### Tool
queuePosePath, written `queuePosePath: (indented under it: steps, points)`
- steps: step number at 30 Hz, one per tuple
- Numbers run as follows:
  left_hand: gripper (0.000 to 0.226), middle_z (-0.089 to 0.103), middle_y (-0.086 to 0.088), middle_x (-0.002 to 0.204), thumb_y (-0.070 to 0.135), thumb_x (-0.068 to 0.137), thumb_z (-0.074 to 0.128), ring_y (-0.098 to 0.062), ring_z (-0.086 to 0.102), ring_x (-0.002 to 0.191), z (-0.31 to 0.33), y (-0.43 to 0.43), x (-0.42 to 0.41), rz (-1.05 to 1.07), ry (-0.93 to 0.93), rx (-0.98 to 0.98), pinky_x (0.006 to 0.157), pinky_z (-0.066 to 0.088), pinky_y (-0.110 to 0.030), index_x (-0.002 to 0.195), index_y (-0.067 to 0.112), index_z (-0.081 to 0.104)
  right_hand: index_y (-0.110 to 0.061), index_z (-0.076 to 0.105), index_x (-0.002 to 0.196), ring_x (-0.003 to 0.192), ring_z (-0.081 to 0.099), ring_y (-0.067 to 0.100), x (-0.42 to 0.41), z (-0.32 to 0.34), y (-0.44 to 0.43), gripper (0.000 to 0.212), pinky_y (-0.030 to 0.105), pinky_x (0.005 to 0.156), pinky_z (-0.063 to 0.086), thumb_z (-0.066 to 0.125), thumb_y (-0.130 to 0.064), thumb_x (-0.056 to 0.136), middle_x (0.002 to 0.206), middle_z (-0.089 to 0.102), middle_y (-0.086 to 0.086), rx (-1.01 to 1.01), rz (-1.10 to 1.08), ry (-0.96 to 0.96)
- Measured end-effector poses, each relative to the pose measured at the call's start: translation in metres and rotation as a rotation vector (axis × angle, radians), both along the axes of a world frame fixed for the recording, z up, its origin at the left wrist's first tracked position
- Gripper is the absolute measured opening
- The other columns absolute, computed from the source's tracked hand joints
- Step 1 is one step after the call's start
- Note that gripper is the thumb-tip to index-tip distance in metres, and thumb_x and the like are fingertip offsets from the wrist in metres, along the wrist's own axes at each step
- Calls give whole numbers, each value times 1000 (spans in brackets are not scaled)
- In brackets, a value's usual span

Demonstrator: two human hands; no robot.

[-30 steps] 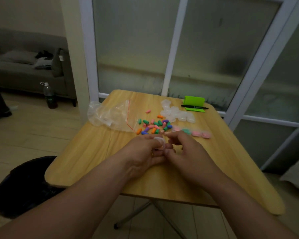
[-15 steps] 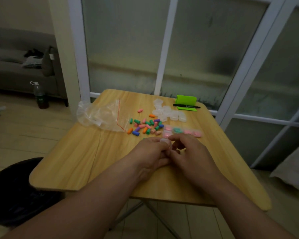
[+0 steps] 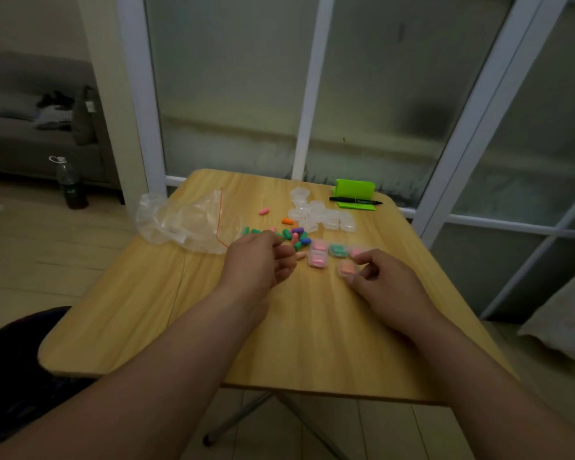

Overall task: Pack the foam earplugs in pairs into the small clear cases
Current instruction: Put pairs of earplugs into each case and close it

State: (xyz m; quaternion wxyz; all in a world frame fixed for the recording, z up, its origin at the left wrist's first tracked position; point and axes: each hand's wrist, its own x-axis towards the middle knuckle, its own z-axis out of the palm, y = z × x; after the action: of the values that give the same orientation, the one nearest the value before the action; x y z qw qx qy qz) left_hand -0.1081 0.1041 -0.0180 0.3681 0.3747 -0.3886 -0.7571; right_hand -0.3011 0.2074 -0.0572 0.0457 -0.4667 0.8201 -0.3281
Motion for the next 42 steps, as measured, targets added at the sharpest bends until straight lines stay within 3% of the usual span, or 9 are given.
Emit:
queuePosePath:
  steps: [7, 13, 19, 23, 25, 29, 33, 37, 42]
  points:
    - [36, 57, -13, 89, 8, 100, 51, -14, 48, 58, -5, -7, 2, 78, -56, -47, 51, 37, -23, 131, -8, 60, -33, 67, 131, 83, 60, 5, -1, -5, -16, 38, 27, 70, 48, 76, -39, 94, 97, 63, -11, -12, -3, 72]
    - [35, 59, -12, 81, 7, 98, 53, -15, 49, 56, -5, -10, 4, 89, -58, -61, 48, 38, -23, 126, -13, 61, -32, 71, 122, 85, 61, 3, -1, -9, -19, 32, 24, 70, 48, 79, -35, 91, 98, 65, -13, -64, -7, 47]
    - [11, 62, -14, 84, 8, 101, 52, -16, 52, 57, -1, -13, 13, 97, -61, -92, 49, 42, -24, 102, 4, 62, -32, 69, 119, 88, 61, 2, 3, -6, -17, 25, 26, 70, 48, 74, -41, 96, 99, 66, -14, -130, -39, 19]
    - [16, 69, -9, 74, 7, 102, 53, -16, 64, 59, -3, -24, 20, 130, -88, -145, 52, 52, -24, 108, 5, 68, -27, 71, 121, 92, 59, 2, 4, 7, -28, 21, 19, 70, 43, 66, -24, 102, 110, 69, -9, -167, -45, 67]
    - [23, 71, -11, 81, 4, 104, 46, -17, 67, 64, -1, -26, 22, 133, -82, -176, 57, 55, -25, 110, 9, 67, -26, 71, 123, 97, 62, 8, 1, 16, -47, 23, 24, 73, 48, 63, -19, 102, 113, 70, -7, -157, -3, 116]
    - [21, 75, -16, 98, 7, 106, 44, -21, 66, 76, 5, -28, 23, 120, -35, -158, 62, 55, -28, 113, 11, 63, -26, 69, 130, 102, 63, 17, -17, 36, -99, 32, 34, 82, 51, 64, -19, 99, 118, 71, -1, -24, 39, 344]
    - [17, 73, -14, 92, 14, 106, 51, -18, 64, 68, 7, -35, 24, 118, -13, -136, 57, 53, -26, 115, 7, 63, -33, 56, 147, 127, 56, 30, -24, 49, -135, 55, 43, 102, 49, 70, -23, 94, 141, 61, 4, 255, 102, 624]
    - [17, 70, -13, 88, 12, 104, 51, -19, 63, 65, 7, -40, 25, 115, -3, -133, 54, 50, -26, 117, 8, 62, -40, 50, 151, 131, 50, 30, -22, 51, -157, 59, 42, 101, 48, 69, -32, 96, 145, 55, 3, 447, 146, 771]
    - [15, 70, -14, 91, 13, 104, 51, -20, 62, 67, 7, -42, 28, 106, -22, -130, 53, 48, -26, 113, 8, 62, -36, 57, 144, 126, 53, 29, -22, 45, -164, 51, 41, 97, 49, 70, -35, 95, 138, 58, 4, 486, 105, 823]
